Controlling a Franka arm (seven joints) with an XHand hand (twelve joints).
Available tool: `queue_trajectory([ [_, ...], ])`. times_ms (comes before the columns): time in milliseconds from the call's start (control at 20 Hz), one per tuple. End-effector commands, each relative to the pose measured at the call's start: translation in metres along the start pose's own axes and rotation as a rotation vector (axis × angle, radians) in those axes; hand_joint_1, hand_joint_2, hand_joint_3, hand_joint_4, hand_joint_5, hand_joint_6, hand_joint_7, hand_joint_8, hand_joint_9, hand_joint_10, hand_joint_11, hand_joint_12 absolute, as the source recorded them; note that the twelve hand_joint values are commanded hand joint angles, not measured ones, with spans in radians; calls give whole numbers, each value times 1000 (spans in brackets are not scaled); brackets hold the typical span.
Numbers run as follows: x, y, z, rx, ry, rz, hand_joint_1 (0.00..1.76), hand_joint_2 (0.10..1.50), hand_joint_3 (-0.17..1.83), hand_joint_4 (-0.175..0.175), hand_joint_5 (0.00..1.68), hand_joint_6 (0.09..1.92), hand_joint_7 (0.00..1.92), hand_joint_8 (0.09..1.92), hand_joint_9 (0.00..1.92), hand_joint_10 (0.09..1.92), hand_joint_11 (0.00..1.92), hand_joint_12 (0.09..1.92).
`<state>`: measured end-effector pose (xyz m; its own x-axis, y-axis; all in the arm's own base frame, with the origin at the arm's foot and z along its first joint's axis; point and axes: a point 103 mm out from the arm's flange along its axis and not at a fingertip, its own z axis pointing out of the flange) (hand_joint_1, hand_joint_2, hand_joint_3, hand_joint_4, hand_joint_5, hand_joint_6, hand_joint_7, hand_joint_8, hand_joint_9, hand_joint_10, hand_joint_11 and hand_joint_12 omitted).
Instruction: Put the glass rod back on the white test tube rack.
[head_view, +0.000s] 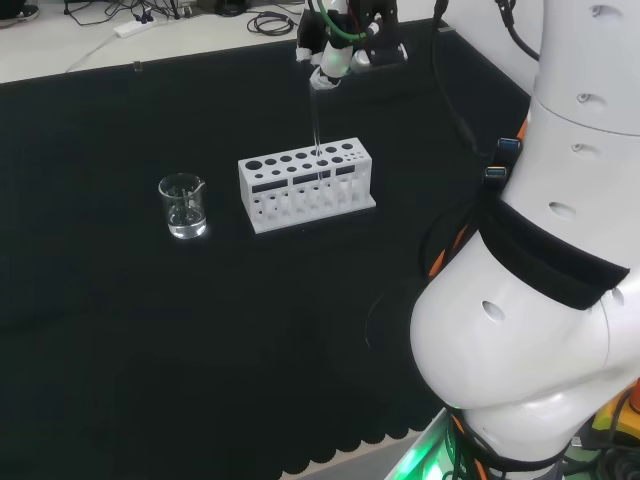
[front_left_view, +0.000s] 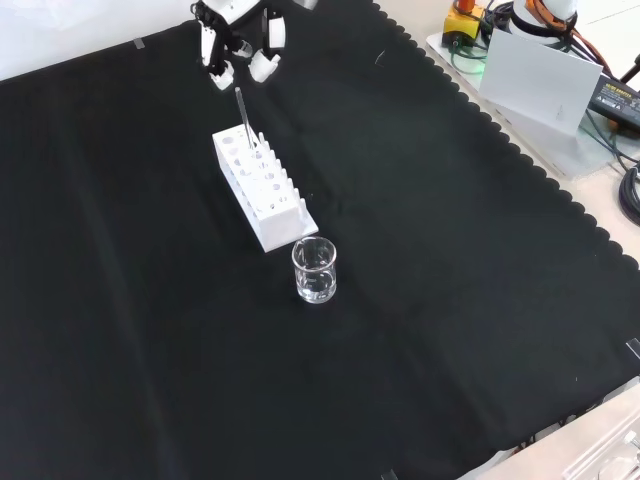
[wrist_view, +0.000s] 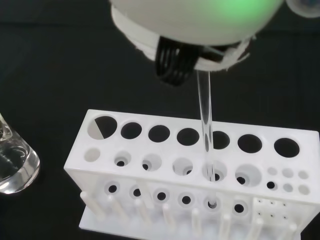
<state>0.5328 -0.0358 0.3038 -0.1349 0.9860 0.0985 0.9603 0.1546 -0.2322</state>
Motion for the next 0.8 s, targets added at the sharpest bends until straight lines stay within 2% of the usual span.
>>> queue_trajectory([
  [50,-2,-6,-8,-10,-5,6,1325,477,734,-175,782,788,936,765,1710,402,1802,370],
  [550,-4,-31,-36,-59,-14,5,1328,476,731,-175,781,785,928,765,1723,394,1806,372],
  [800,-7,-40,-41,-67,-21,16,1330,475,730,-175,793,786,926,765,1729,388,1808,372],
])
